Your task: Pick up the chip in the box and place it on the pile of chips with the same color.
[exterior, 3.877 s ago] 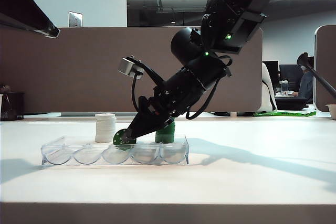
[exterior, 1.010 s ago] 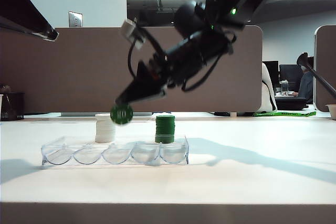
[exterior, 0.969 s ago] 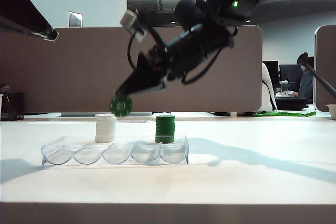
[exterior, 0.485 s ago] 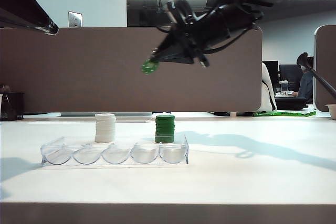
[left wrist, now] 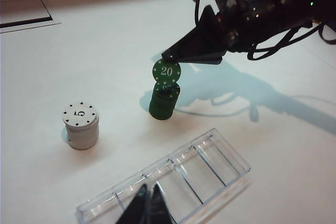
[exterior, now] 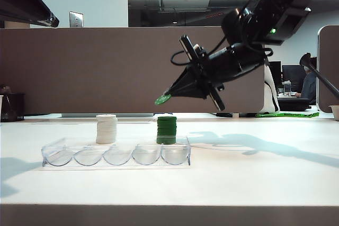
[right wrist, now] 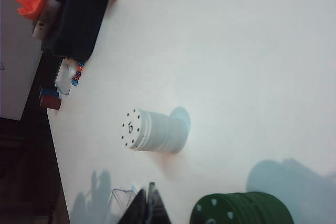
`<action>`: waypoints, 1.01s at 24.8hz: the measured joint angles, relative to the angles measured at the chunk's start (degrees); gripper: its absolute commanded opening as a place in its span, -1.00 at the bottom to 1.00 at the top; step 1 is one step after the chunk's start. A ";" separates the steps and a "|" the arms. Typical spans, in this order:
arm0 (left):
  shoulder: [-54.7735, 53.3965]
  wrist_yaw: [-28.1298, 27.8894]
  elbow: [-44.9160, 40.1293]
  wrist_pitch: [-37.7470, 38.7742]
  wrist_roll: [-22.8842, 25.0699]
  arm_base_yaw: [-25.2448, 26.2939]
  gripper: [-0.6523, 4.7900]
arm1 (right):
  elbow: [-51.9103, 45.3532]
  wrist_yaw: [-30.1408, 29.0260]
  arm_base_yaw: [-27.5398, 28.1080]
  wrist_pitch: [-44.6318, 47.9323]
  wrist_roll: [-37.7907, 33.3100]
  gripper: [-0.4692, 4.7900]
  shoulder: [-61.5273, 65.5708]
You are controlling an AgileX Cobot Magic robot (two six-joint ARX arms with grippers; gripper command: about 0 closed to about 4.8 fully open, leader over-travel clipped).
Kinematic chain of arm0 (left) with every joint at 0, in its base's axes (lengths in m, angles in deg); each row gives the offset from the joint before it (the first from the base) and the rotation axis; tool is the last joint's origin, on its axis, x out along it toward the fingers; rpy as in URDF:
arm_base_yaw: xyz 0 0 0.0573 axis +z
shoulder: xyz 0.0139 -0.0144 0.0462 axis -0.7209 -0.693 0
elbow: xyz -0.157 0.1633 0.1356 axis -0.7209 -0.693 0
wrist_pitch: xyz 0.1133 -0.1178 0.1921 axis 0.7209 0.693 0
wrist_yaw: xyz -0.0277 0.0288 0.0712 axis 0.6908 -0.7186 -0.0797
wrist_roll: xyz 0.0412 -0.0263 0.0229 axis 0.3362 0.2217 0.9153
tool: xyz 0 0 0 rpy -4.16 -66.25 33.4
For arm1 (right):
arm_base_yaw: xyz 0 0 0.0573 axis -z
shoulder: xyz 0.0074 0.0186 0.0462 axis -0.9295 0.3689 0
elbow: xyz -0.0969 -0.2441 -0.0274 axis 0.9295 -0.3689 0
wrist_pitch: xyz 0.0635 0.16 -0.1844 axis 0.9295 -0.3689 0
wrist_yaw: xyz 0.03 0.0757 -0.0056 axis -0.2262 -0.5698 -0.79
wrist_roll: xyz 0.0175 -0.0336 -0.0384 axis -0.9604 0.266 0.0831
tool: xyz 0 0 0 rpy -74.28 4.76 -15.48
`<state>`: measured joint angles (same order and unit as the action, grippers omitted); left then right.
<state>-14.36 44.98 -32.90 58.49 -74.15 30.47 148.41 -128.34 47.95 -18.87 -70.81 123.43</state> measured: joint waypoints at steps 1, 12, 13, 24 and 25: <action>0.00 0.00 0.00 -0.02 -0.11 0.00 -0.78 | 0.02 -0.04 0.00 0.07 -0.20 -0.83 0.15; 0.00 -1.25 0.00 -0.22 -0.13 -0.04 -0.78 | 0.02 0.13 0.66 1.62 -5.05 -0.83 2.14; 0.00 -1.77 0.00 -0.31 -0.15 -0.04 -0.78 | 0.02 0.26 0.63 1.70 -5.07 -0.83 2.14; 0.00 -2.40 0.00 -1.88 -1.29 -0.04 -0.78 | 0.02 -0.61 0.63 1.40 -5.09 -0.83 2.16; 0.00 -2.40 0.00 -1.88 -1.27 -0.04 -0.78 | 0.02 -0.92 0.63 1.44 -5.09 -0.83 2.16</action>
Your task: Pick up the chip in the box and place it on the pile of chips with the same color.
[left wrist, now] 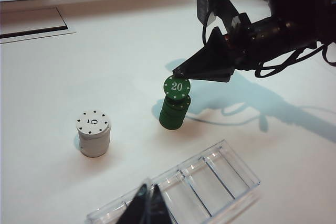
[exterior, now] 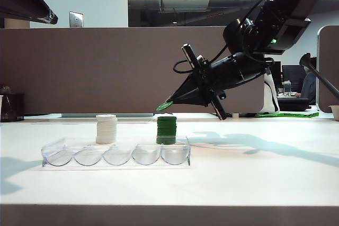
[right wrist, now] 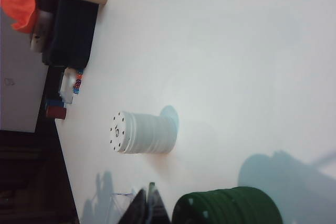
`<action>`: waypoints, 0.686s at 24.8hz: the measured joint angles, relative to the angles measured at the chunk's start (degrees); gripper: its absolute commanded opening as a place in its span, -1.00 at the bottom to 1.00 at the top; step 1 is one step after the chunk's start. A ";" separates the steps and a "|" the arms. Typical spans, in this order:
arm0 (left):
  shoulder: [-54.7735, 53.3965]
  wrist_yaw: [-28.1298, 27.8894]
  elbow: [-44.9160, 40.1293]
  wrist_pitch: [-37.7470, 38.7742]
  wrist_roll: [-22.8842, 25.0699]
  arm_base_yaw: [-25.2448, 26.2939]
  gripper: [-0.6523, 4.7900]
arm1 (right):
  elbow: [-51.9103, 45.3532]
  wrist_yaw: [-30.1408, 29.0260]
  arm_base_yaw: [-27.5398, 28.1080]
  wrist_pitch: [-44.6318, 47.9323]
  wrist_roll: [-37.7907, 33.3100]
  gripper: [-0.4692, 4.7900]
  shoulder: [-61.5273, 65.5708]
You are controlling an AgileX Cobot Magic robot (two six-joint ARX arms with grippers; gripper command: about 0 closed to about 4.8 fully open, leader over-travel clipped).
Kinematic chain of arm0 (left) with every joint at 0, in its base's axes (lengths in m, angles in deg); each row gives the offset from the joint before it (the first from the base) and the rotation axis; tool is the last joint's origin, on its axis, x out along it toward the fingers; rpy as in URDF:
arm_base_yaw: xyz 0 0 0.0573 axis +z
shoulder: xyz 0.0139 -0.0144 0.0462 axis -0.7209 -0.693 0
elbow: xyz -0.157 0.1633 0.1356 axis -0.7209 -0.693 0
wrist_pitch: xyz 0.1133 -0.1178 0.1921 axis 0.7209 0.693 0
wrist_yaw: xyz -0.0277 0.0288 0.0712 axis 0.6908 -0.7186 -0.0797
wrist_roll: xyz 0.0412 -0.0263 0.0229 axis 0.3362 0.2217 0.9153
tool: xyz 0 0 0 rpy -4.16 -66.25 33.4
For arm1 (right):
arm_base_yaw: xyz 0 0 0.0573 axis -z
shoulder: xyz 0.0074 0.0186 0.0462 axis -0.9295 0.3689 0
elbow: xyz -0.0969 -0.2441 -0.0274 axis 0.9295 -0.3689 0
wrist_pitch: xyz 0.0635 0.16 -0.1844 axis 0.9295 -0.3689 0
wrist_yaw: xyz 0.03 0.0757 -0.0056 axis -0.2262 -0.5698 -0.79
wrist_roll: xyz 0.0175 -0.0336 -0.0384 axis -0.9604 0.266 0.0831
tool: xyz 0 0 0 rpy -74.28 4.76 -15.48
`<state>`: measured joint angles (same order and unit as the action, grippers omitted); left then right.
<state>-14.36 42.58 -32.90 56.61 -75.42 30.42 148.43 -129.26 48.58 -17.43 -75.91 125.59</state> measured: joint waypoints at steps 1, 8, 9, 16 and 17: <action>0.00 0.00 0.00 0.00 -0.02 0.00 -0.78 | 0.00 -0.33 0.00 0.02 0.00 -0.83 0.00; 0.00 0.00 0.00 0.00 -0.07 0.00 -0.78 | 0.00 -1.64 0.00 -1.16 0.02 -0.83 0.00; 0.00 0.00 0.00 0.00 -0.09 0.02 -0.78 | 0.00 -1.88 0.00 -1.60 0.02 -0.83 0.00; 0.00 0.00 0.00 0.00 -0.11 0.00 -0.78 | 0.00 -1.88 0.00 -4.07 1.77 -0.83 0.02; 0.00 0.00 0.00 0.00 -0.11 0.00 -0.78 | 0.00 -1.51 0.00 -4.04 1.86 -0.83 0.00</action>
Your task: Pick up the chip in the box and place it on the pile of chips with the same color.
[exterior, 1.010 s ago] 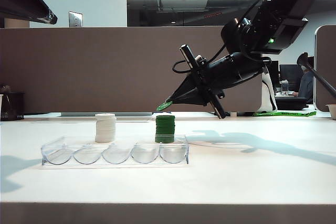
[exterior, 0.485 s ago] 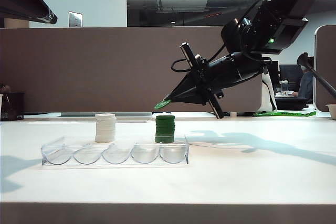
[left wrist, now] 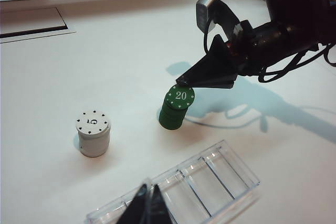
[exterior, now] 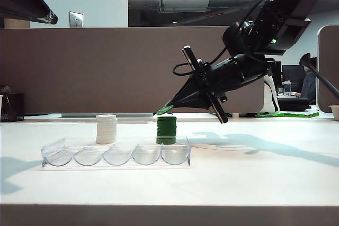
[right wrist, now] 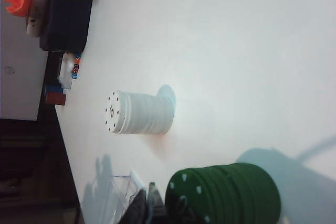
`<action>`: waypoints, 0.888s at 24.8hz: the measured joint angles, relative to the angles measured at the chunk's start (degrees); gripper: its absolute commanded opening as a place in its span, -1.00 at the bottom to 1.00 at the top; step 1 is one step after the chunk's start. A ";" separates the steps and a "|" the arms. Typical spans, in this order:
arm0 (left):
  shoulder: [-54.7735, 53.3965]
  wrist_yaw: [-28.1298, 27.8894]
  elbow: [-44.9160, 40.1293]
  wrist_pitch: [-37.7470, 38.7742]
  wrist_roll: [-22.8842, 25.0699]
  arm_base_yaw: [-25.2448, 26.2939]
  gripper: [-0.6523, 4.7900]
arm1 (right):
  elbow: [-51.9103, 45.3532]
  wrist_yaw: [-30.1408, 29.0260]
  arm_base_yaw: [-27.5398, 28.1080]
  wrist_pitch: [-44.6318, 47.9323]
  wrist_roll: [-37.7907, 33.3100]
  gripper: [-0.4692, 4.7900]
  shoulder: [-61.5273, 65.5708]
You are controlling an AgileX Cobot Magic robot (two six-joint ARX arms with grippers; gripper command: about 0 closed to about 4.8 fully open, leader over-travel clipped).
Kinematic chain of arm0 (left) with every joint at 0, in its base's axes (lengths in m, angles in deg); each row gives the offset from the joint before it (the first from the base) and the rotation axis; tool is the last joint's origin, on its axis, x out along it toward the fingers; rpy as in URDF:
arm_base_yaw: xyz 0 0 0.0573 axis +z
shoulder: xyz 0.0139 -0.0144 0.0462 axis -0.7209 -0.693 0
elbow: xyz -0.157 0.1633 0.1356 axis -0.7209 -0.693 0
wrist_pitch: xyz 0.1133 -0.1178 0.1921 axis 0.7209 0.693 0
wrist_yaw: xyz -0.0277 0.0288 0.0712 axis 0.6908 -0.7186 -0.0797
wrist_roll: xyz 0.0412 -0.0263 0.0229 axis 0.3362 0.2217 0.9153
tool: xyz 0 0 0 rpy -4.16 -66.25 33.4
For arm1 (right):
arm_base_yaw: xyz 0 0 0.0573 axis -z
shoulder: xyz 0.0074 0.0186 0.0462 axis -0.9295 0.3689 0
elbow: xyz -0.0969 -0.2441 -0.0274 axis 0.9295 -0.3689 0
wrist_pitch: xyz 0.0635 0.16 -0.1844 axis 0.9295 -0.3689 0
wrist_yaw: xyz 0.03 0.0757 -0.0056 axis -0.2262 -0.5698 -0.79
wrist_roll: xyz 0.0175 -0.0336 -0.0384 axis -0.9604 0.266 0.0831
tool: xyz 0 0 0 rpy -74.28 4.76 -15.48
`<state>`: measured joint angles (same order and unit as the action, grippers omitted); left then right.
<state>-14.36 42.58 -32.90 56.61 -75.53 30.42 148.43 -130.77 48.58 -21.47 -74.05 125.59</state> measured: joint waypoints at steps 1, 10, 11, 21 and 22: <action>0.00 0.00 0.00 0.00 0.00 0.00 -0.78 | 0.00 0.42 0.00 0.00 0.13 -0.83 0.00; 0.00 0.00 0.00 0.02 -0.77 0.00 -0.78 | 0.00 2.38 0.00 -0.02 1.18 -0.83 0.02; 0.00 0.00 0.00 0.00 -0.83 0.00 -0.78 | 0.00 2.38 0.00 -0.02 1.20 -0.83 0.00; 0.00 0.00 0.00 0.02 -0.94 0.00 -0.78 | 0.00 2.40 0.00 -0.02 1.20 -0.82 0.02; 0.00 0.00 0.00 0.02 -0.94 0.00 -0.78 | 0.00 2.40 0.00 -0.02 1.20 -0.82 0.02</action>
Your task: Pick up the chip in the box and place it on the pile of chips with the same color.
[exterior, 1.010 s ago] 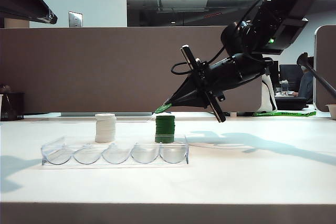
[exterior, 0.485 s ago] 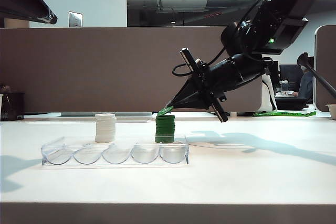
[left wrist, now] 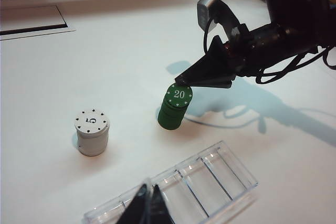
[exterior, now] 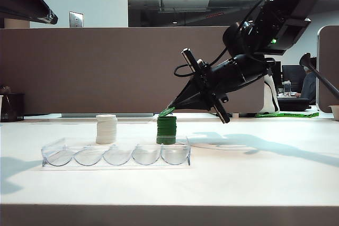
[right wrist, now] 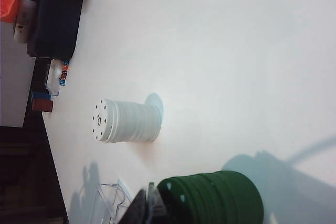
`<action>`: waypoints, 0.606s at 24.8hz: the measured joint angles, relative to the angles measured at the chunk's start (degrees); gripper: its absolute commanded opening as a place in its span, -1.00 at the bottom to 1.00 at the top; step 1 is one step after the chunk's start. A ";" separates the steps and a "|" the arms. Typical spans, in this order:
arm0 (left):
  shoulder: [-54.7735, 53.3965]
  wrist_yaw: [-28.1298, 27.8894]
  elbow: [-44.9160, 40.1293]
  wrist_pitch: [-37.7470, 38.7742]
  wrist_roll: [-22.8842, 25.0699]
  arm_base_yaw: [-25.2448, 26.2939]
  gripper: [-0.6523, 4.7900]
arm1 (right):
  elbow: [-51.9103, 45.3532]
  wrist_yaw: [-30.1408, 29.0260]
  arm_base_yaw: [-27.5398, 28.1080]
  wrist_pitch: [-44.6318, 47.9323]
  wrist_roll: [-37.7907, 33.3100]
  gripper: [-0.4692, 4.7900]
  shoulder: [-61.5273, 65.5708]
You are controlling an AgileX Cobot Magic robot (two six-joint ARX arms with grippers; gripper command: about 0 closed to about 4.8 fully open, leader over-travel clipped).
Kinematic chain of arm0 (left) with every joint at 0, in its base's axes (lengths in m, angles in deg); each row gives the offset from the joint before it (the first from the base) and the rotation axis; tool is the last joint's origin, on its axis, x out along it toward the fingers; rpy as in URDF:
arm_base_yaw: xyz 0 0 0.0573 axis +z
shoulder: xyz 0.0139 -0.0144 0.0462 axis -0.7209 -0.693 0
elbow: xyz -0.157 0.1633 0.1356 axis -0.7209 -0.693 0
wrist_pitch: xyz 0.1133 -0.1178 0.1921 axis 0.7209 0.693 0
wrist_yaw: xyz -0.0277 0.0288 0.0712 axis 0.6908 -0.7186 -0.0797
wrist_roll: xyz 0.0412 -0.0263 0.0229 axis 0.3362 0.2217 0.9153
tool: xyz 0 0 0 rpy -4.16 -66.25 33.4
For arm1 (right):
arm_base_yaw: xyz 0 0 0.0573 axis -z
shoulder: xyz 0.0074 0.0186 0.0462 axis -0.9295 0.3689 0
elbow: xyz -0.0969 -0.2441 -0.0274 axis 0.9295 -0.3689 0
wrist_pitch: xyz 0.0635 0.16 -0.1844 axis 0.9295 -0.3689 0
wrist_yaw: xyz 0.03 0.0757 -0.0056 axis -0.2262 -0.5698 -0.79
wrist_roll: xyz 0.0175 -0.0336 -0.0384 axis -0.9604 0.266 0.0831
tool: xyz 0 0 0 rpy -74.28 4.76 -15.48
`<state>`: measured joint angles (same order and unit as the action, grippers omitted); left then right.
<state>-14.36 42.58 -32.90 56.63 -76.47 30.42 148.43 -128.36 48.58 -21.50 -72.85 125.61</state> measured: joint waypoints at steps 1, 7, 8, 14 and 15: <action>0.00 0.00 0.00 0.00 0.00 0.00 -0.78 | 0.00 0.00 0.00 0.00 0.00 -0.82 0.00; 0.00 0.00 0.00 0.00 -0.02 0.02 -0.78 | 0.00 0.00 0.00 0.00 0.00 -0.82 0.00; 0.00 0.00 0.00 0.00 -0.02 0.00 -0.78 | 0.00 0.00 0.00 0.00 0.02 -0.82 0.00; 0.00 0.00 0.00 0.00 -0.04 0.00 -0.78 | 0.00 0.00 0.00 0.00 0.26 -0.73 0.00; 0.00 0.00 0.00 0.00 -0.04 0.00 -0.78 | 0.00 0.00 0.00 -0.02 0.35 -0.73 -0.02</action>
<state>-14.36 42.58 -32.90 56.63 -76.51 30.42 148.43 -128.36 48.58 -21.52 -72.50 125.59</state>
